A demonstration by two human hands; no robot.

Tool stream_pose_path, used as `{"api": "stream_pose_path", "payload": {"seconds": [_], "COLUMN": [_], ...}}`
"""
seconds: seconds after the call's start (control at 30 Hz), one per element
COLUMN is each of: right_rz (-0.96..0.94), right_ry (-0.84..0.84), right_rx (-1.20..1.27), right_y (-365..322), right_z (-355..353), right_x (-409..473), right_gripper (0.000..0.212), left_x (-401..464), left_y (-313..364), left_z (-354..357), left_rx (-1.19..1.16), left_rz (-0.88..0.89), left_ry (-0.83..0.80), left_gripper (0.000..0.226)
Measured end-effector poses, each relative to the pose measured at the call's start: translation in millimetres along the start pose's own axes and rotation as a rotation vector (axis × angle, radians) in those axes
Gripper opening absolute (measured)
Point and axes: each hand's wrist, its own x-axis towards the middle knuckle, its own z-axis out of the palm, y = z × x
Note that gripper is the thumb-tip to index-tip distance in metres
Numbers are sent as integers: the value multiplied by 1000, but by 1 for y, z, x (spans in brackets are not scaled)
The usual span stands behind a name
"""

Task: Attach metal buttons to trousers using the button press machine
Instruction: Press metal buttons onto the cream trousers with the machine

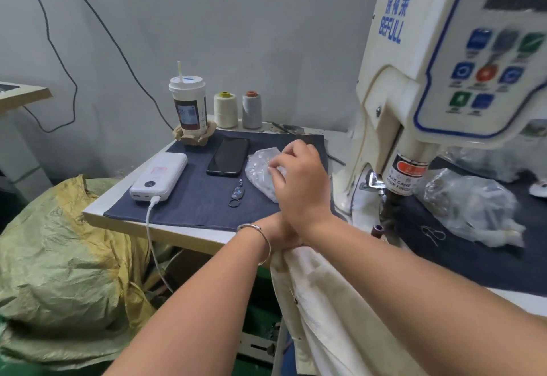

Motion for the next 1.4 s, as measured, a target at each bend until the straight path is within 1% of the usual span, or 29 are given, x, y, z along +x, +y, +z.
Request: {"api": "stream_pose_path", "payload": {"seconds": [0.03,0.07,0.1,0.13,0.17,0.2,0.23,0.27,0.3,0.37,0.43,0.5,0.67,0.83,0.97,1.1,1.2,1.3,1.37,1.4], "right_rz": [-79,-155,-218,-258,-277,-276,-249,-197,-126,44,197,284,245,281,305,279,310,325,336,340], "right_ry": [24,39,36,11,-20,-44,-60,-70,-73,-70,-79,-111,-211,-176,-189,-220,-249,-255,-259,-261], "right_rx": [70,115,136,142,139,128,108,79,50,30,84,156,245,298,291,276,301,291,282,277], "right_y": [-5,-6,-3,3,13,25,39,53,66,90,108,118,119,120,124,126,127,126,127,127], "right_z": [-17,-36,-54,-72,-88,-103,-116,-127,-135,-145,-148,-146,-128,-116,-114,-117,-119,-119,-118,-118], "right_x": [-15,-31,-47,-62,-76,-89,-100,-108,-114,-117,-110,-99,-82,-76,-74,-73,-71,-71,-71,-71], "right_gripper": [9,7,7,7,6,5,5,7,9,11,9,6,3,8,18,12,14,15,11,8], "left_x": [-9,-15,-14,-11,-6,-3,-1,0,3,3,5,6,8,10,14,15,14,13,13,14], "left_y": [-6,9,9,17,7,11,16,16,14,16,15,15,13,11,9,10,10,10,10,10], "left_z": [-1,6,14,5,6,21,13,7,5,10,14,8,10,9,9,9,8,8,9,9], "left_rx": [119,306,574,463,270,308,67,-49,-63,-46,-52,-69,-68,-114,-121,-122,-128,-128,-140,-141], "left_rz": [45,-144,-214,-235,-158,-19,-3,-24,-24,-26,-40,-51,-56,-70,-68,-63,-66,-60,-58,-59], "left_ry": [-21,109,217,96,-48,-7,-22,-72,-59,-38,-36,-36,-35,-41,-44,-52,-51,-50,-46,-48], "left_gripper": [38,40,38,30,19,17,24,34,40,46,47,45,41,39,37,32,39,34,35,32]}}
